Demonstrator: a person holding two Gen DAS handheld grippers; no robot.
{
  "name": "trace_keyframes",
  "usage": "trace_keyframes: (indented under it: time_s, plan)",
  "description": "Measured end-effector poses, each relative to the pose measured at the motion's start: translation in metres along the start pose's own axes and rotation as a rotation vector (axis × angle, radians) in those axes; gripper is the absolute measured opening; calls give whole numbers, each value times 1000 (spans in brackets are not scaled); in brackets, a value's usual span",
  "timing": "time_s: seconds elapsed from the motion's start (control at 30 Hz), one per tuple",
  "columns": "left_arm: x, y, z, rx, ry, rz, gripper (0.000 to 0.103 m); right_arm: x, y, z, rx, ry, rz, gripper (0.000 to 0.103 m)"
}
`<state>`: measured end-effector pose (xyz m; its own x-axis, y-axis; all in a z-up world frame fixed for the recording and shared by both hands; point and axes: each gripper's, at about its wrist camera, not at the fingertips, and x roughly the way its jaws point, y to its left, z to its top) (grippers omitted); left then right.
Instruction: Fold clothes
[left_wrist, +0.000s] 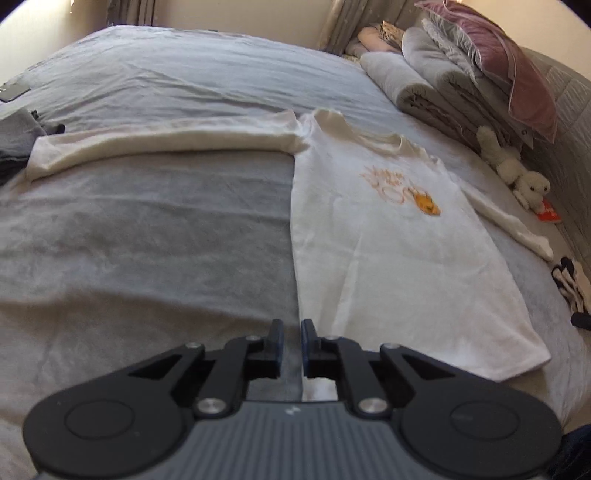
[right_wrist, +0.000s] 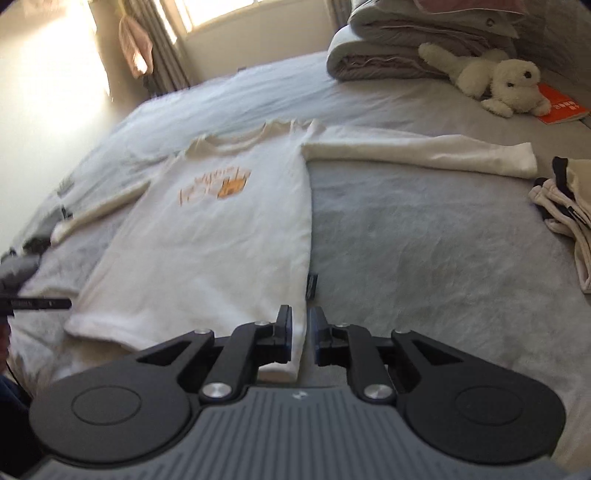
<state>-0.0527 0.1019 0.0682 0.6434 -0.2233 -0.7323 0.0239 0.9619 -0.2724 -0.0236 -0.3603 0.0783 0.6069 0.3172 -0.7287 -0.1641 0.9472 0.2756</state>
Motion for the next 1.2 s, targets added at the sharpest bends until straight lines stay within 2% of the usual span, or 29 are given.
trace_keyframes:
  time_s: [0.1,0.13,0.23,0.33,0.37,0.4,0.43,0.47,0.53,0.6,0.67,0.73,0.87,0.93,1.0,1.07,1.2]
  plan:
    - [0,-15,24,30,-48,-16,16,-9,-14,18,86,-56,24,16]
    - [4,-22,32,47,-52,-19,21,-3,-16,25,105,-49,36,16]
    - [28,-43,56,103,-64,-10,28,31,-13,50,120,4,80,17]
    - [61,-49,68,113,-47,-1,32,61,-8,80,109,9,109,18]
    - [71,-46,66,114,-44,27,33,71,-7,89,112,5,117,19]
    - [81,-43,63,116,-42,56,34,80,-9,98,124,-4,121,28]
    - [91,-41,61,118,-39,85,35,91,-12,104,146,-14,118,47]
    - [101,-38,59,119,-36,113,35,103,-16,108,170,-17,114,53]
    - [112,-29,55,85,-8,123,35,124,-23,110,215,-17,108,55]
    - [112,-27,55,103,-22,115,36,141,-30,108,237,-19,125,55]
    - [111,-27,56,124,-38,122,36,153,-37,114,287,-22,122,51]
    - [112,-24,59,119,-46,130,37,153,-51,126,380,-81,101,51]
    - [115,-21,61,83,-42,116,40,148,-100,132,608,-183,-48,50]
    - [115,-20,61,85,-42,113,40,144,-122,124,669,-225,-96,33]
    - [116,-21,60,90,-42,114,40,138,-136,116,706,-259,-119,28]
    - [117,-22,60,94,-44,116,41,135,-140,114,705,-283,-151,26]
    - [119,-24,60,102,-47,121,41,128,-133,120,613,-349,-239,5]
